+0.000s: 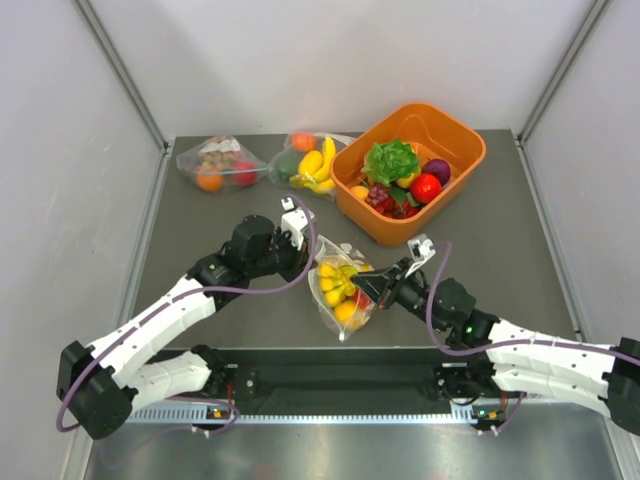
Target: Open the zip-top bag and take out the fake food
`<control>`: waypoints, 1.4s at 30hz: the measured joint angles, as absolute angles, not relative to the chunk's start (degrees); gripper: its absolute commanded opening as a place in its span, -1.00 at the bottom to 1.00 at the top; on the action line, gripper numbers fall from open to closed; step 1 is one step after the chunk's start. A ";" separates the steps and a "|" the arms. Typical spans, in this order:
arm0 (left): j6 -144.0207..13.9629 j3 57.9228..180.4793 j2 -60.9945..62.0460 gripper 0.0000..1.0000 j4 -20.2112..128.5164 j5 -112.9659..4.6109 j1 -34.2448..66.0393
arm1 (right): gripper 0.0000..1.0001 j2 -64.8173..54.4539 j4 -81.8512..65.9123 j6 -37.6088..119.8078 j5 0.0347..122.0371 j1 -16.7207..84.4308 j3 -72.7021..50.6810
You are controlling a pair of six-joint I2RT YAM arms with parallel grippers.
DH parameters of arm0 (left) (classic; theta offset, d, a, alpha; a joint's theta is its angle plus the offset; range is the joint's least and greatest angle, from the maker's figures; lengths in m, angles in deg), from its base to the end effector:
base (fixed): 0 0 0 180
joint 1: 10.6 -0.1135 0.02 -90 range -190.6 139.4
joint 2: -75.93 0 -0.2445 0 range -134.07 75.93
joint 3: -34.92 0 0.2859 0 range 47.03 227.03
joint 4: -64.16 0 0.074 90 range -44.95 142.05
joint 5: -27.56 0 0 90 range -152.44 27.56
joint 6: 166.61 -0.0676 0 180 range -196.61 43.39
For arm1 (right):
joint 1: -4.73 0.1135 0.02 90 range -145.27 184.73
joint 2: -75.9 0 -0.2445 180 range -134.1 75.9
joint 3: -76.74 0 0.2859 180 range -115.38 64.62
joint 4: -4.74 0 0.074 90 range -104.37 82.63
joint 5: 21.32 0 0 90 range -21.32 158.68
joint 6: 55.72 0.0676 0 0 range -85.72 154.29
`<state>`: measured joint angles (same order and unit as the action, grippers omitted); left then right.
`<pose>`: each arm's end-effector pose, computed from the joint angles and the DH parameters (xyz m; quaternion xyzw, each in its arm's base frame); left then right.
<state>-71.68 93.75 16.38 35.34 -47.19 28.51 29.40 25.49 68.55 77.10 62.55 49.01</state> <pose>0.2240 -0.2050 0.2520 0.3155 0.7989 -0.2934 0.4196 0.1485 0.2175 0.2037 -0.0897 0.6891 0.4810 0.5346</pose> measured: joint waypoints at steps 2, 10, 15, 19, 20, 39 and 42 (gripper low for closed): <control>-71.81 93.75 16.40 -1.00 35.27 -47.41 28.51 | -1.00 29.38 26.58 70.43 75.90 62.29 49.01; -72.05 93.77 16.38 -1.00 35.27 -48.46 28.49 | -1.00 33.46 31.48 79.63 72.86 58.11 52.61; -72.07 93.77 16.38 -1.00 35.27 -48.88 28.49 | -1.00 34.19 38.54 86.56 69.50 54.05 56.04; -72.07 93.77 16.19 -1.00 35.27 -49.01 28.49 | -1.00 32.85 44.57 91.17 67.14 53.11 57.53; -72.07 93.77 16.03 -1.00 35.27 -49.07 28.49 | -1.00 31.78 46.19 92.26 66.66 52.80 57.64; -72.07 93.86 14.85 -1.00 34.84 -51.46 28.23 | -1.00 31.17 60.72 103.87 60.32 50.46 56.18; -72.07 93.86 14.85 -1.00 34.81 -51.48 28.07 | -1.00 35.04 57.73 103.30 59.84 49.37 53.88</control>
